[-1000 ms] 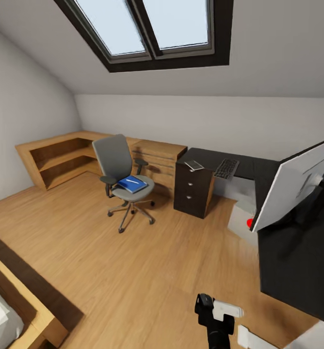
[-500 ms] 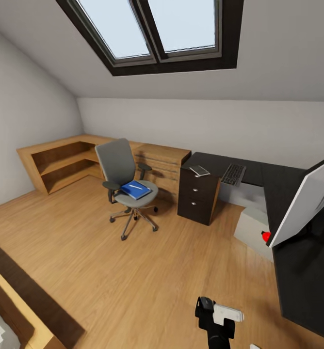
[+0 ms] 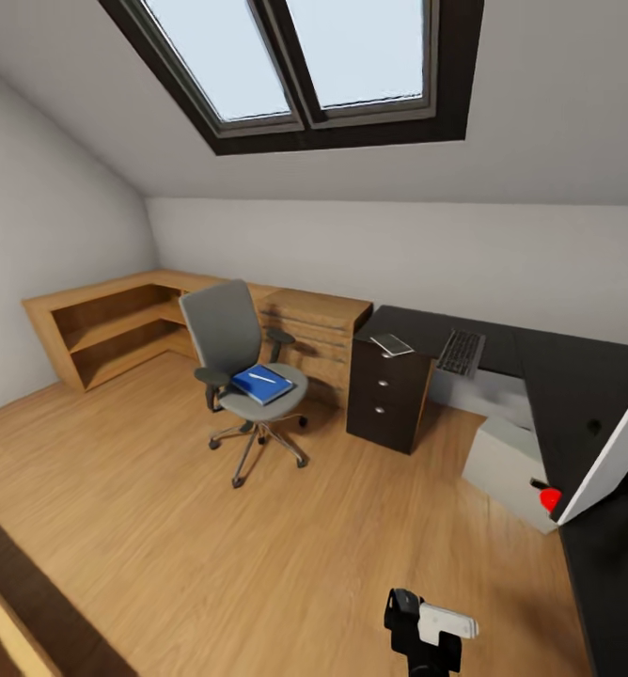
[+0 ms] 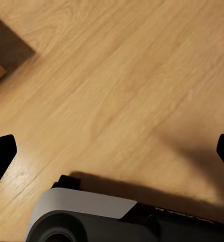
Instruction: In the bedroom, organize the workspace by keeping the computer under the desk, ensuring the monitor is on the desk, placing the keyboard on the desk next to the monitor, placing the mouse on the desk next to the keyboard, moving the folder from the swivel chair onto the desk next to the mouse, stacking the notebook on top of the folder with the pen on top of the notebook, and positioning the swivel chair next to the desk.
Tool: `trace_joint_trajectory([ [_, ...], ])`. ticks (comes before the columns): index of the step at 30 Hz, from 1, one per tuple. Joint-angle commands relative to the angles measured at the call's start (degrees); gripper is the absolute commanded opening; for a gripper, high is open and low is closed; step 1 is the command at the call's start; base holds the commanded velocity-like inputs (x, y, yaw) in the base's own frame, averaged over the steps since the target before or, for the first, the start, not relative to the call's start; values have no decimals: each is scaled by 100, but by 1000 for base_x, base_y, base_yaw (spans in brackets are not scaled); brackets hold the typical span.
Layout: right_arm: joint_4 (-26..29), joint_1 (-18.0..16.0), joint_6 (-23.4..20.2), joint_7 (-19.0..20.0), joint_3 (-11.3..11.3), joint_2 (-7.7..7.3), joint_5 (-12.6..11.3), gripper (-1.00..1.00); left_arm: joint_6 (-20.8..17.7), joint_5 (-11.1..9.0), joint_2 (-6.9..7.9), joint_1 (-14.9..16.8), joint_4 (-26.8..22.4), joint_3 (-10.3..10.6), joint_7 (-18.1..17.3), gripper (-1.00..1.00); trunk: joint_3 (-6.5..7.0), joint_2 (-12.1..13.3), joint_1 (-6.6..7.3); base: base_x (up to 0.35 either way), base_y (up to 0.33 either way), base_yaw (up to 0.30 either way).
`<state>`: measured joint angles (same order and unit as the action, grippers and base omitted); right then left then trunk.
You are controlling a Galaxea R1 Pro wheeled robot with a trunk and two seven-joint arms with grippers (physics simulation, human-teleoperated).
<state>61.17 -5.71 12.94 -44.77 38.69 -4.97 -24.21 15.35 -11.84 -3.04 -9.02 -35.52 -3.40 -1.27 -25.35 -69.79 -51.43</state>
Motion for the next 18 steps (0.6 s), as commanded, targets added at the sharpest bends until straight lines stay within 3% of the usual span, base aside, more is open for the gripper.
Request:
trace_joint_trajectory([
  [1, -61, -10, 115, -14, 27, 2, -61, -100, 3, -38, -4, -3, -8, -11, -13, 100, -2, -3, -4, 328, 85, -7],
  [18, -621, -10, 636, 138, 8, 55, -56, -100, 3, -46, -4, -3, -3, -11, -5, 100, 3, -3, -4, 329, 20, -1],
])
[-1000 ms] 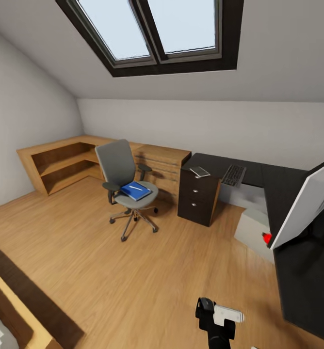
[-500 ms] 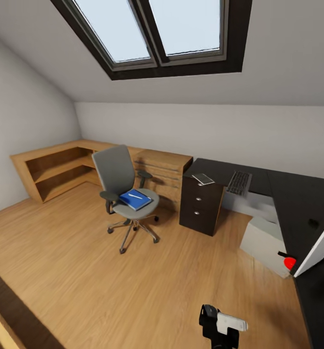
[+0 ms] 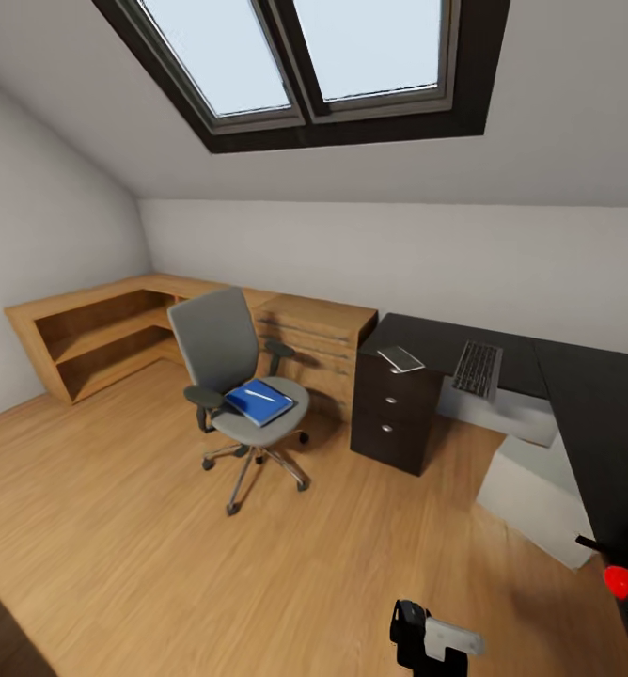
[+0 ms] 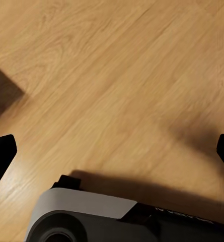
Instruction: In the bedroom, organize the workspace by keeping the computer under the desk, ensuring the monitor is on the desk, placing the keyboard on the desk next to the monitor, placing the mouse on the desk next to the keyboard, moving the folder from the swivel chair onto the desk next to the mouse, stacking the notebook on top of the folder with the pen on top of the notebook, and positioning the swivel chair next to the desk.
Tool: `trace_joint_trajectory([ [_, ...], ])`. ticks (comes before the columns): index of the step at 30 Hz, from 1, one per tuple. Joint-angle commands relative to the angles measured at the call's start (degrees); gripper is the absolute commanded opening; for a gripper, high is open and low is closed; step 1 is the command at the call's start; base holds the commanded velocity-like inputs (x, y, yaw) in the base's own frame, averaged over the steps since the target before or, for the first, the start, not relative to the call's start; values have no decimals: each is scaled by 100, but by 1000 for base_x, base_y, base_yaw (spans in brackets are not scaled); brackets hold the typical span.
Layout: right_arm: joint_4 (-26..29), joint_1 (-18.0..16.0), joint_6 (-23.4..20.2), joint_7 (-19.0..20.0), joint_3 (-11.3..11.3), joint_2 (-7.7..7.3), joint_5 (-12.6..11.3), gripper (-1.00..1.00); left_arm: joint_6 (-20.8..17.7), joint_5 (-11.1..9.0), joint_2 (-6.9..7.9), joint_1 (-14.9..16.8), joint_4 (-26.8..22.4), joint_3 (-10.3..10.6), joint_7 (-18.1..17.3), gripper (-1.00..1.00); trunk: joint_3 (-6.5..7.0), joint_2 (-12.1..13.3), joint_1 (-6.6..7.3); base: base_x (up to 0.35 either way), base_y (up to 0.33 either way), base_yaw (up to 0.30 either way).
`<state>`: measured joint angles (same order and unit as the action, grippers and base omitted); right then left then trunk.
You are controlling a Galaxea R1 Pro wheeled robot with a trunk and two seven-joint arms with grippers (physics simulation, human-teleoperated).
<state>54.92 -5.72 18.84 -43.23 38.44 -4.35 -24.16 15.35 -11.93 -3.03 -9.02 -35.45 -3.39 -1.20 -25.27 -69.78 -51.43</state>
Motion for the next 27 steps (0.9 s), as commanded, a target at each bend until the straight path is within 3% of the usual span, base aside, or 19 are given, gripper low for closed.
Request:
trace_joint_trajectory([
  [1, -5, -11, 112, -4, 33, 0, -62, -100, 3, -36, -4, -3, -8, -12, -12, 100, -5, -3, -4, 329, 0, 0],
  [8, -45, -9, 263, 16, 19, 188, -54, -100, 1, -37, -8, -3, -5, -12, -12, 100, -5, -3, -4, 329, 0, 0],
  [13, -60, -11, 269, 17, 4, 197, -54, -100, -3, -37, -5, -3, -5, -12, -12, 100, -4, -3, -4, 329, 0, -30],
  [27, -61, -9, 269, 17, -3, 195, -56, -100, -5, -45, -5, -3, -5, -12, -12, 100, 16, -3, -4, 329, 0, -190],
])
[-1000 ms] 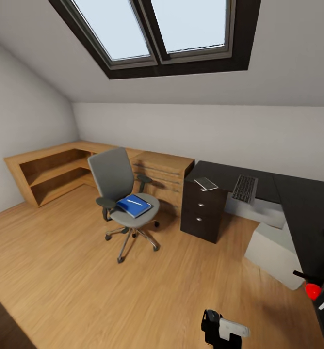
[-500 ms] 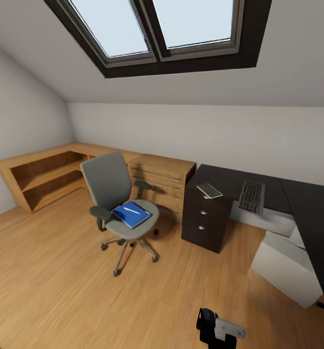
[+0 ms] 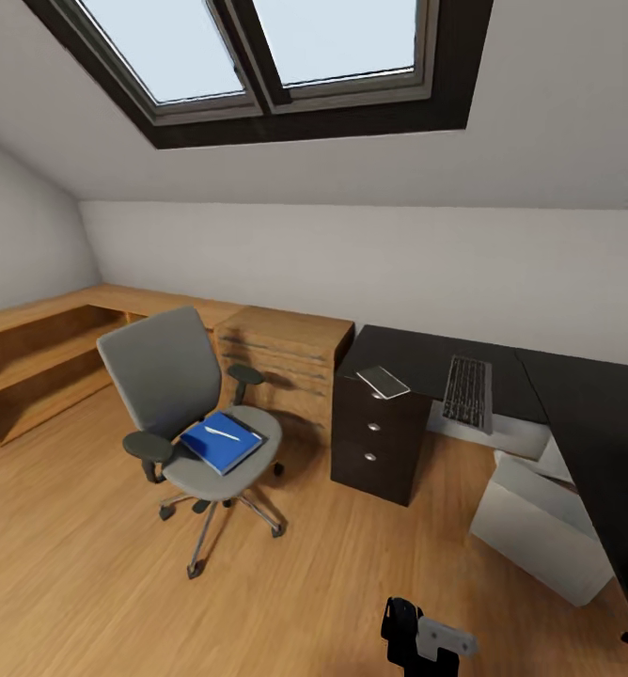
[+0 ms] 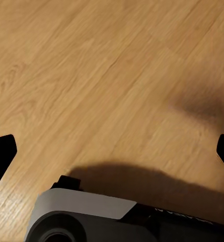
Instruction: In the bedroom, organize the workspace by keeping the computer under the desk, ensuring the monitor is on the desk, placing the keyboard on the desk next to the monitor, placing the mouse on the desk next to the keyboard, moving the folder from the swivel chair onto the desk next to the mouse, stacking the notebook on top of the folder with the pen on top of the notebook, and positioning the swivel chair next to the desk.
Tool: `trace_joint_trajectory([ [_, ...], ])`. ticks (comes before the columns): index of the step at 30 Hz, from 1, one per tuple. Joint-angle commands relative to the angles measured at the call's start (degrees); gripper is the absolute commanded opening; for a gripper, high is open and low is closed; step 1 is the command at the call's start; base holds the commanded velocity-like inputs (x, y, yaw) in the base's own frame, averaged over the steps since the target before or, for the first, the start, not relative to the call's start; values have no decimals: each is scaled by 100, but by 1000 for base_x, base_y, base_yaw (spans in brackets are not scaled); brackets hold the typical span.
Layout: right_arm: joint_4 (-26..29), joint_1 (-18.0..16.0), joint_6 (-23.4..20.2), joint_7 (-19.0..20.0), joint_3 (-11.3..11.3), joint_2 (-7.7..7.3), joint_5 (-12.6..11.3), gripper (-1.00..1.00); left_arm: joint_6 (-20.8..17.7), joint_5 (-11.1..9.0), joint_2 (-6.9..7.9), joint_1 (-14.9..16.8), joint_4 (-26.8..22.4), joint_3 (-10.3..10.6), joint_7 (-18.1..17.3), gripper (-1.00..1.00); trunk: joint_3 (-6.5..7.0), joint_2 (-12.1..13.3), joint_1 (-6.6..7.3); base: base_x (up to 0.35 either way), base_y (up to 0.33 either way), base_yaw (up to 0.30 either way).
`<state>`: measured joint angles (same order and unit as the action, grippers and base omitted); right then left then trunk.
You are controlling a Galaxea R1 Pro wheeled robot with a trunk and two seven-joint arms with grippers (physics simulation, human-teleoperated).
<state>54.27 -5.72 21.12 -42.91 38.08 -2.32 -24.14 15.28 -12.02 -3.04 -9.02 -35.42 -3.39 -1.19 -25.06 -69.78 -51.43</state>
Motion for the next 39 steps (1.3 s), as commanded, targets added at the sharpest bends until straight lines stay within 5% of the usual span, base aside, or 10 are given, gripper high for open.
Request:
trace_joint_trajectory([
  [1, 4, -9, 42, -15, 33, -9, -58, -100, 2, -36, -4, -3, -9, -12, -13, 100, -5, -3, -4, 329, 0, -36],
  [15, 4, -9, 59, -15, 26, -14, -36, -100, 2, -37, -5, -3, 0, -12, -13, 100, 2, -3, -4, 322, -21, -25],
  [39, -92, -11, 188, -15, 24, -5, 60, -100, 37, -44, 5, -3, 1, -39, -5, 100, 80, -3, -4, 138, -14, -218],
])
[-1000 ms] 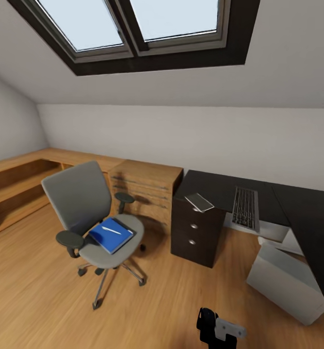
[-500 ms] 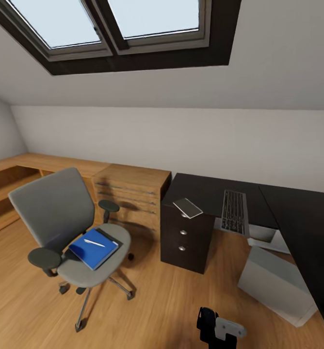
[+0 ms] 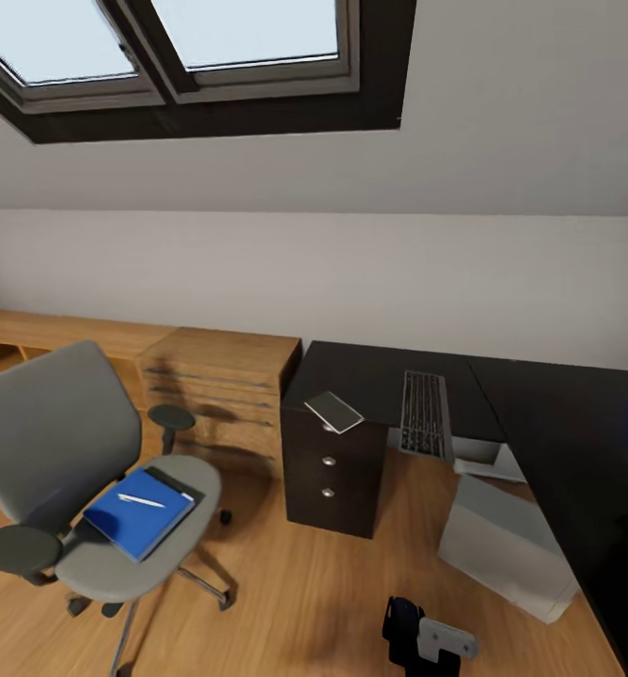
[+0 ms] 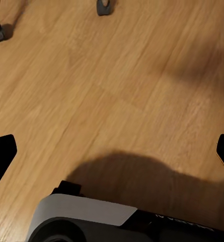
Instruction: In the bedroom, organize the workspace by keeping the computer under the desk, ensuring the monitor is on the desk, placing the keyboard on the desk next to the monitor, placing the mouse on the desk next to the keyboard, moving the folder from the swivel chair onto the desk next to the mouse, stacking the notebook on top of the folder with the pen on top of the notebook, and positioning the swivel chair next to the desk.
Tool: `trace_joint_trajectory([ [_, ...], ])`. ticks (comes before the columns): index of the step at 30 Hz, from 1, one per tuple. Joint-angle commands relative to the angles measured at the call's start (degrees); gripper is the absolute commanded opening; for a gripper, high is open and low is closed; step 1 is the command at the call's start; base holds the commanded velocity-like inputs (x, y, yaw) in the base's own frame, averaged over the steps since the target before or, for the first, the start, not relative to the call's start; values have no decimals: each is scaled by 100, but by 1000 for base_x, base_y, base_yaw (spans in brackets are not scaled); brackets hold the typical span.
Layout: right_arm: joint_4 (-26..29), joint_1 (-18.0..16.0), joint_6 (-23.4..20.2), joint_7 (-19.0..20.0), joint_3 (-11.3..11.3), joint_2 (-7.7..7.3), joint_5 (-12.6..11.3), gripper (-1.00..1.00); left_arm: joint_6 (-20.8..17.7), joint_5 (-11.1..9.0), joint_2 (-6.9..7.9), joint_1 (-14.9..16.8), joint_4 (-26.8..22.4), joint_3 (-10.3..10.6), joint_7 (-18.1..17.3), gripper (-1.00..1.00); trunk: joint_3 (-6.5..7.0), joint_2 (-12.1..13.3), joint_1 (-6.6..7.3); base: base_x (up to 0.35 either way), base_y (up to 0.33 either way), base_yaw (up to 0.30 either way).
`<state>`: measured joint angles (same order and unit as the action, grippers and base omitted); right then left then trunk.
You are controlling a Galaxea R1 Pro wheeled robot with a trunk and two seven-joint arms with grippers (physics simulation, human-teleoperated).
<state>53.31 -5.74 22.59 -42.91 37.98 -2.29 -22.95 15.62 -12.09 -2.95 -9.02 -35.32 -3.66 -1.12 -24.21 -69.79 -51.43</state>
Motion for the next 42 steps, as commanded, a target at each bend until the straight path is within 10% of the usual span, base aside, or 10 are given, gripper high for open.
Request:
trace_joint_trajectory([
  [1, 4, -8, 41, -16, 34, -8, -59, -100, 3, -38, -4, -3, -9, -12, -10, 100, -5, -3, -4, 325, 0, -37],
  [18, 143, -8, 36, -58, -23, -40, -60, -100, -17, -39, -13, -3, -5, 6, -2, 100, -4, -3, -4, 252, -46, -4],
  [28, 2099, 15, -755, -632, -802, -646, -260, -100, -15, -30, -14, -3, -8, 6, -11, 100, -4, -3, -4, 7, -5, 0],
  [41, 3612, 421, -1423, -1670, -847, -763, -159, -100, -16, -14, -14, -3, -10, 14, -20, 100, -4, -3, -4, 0, 0, 0],
  [42, 3667, 415, -1826, -1658, -1212, -802, -148, -100, -17, -18, -13, -3, -10, 15, -20, 100, -4, -3, -4, 0, 0, 0],
])
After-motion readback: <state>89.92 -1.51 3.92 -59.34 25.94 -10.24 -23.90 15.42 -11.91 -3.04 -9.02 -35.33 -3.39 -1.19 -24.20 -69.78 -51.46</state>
